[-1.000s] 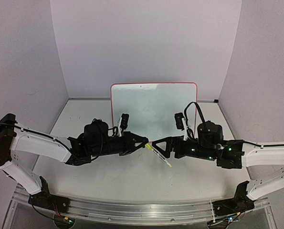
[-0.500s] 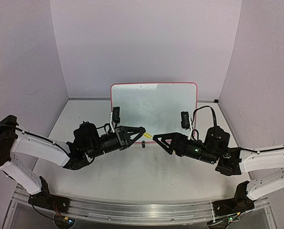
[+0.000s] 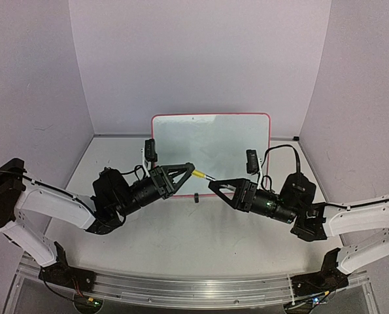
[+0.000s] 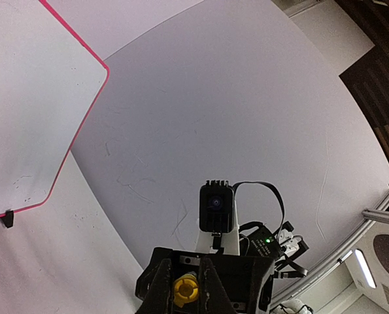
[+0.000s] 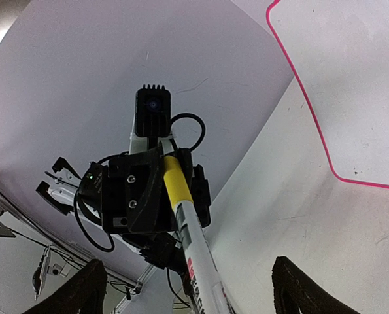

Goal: Write a sentence on the whiteboard
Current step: Open the pen cap from the whiteboard marker.

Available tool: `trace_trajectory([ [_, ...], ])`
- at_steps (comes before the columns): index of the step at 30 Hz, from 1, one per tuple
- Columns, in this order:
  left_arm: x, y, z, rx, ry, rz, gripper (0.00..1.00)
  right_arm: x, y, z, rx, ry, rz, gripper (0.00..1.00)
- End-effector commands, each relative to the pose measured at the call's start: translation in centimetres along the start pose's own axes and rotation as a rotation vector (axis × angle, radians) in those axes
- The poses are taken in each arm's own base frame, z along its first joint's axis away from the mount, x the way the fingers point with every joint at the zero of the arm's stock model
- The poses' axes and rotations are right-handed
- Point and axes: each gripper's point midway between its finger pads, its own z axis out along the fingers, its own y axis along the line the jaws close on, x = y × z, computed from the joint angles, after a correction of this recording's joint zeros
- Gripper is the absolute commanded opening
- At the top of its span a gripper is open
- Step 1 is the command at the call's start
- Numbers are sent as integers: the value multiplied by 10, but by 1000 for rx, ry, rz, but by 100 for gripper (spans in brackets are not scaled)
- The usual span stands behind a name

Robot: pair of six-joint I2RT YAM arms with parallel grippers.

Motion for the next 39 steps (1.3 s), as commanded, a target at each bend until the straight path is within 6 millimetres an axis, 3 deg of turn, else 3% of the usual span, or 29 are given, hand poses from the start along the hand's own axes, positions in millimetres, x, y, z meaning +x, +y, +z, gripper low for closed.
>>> trace_trajectory([
  [1, 0, -10, 0, 49, -1, -4, 0, -11, 9, -4, -40, -56, 0, 81],
  [10, 6, -4, -1, 26, 22, -2, 0, -17, 14, -5, -50, -76, -12, 74],
  [21, 12, -1, 1, 23, 43, -11, 0, -21, 16, -4, -48, -88, -21, 53],
  [28, 15, 0, 1, 20, 51, -18, 0, -21, 13, -3, -37, -94, -18, 32],
  [34, 9, 0, -2, 23, 16, -25, 0, -22, 3, -8, -1, -118, -6, 1],
  [39, -19, -2, -13, -9, -124, -8, 0, -15, -10, -15, 33, -121, 13, 0],
])
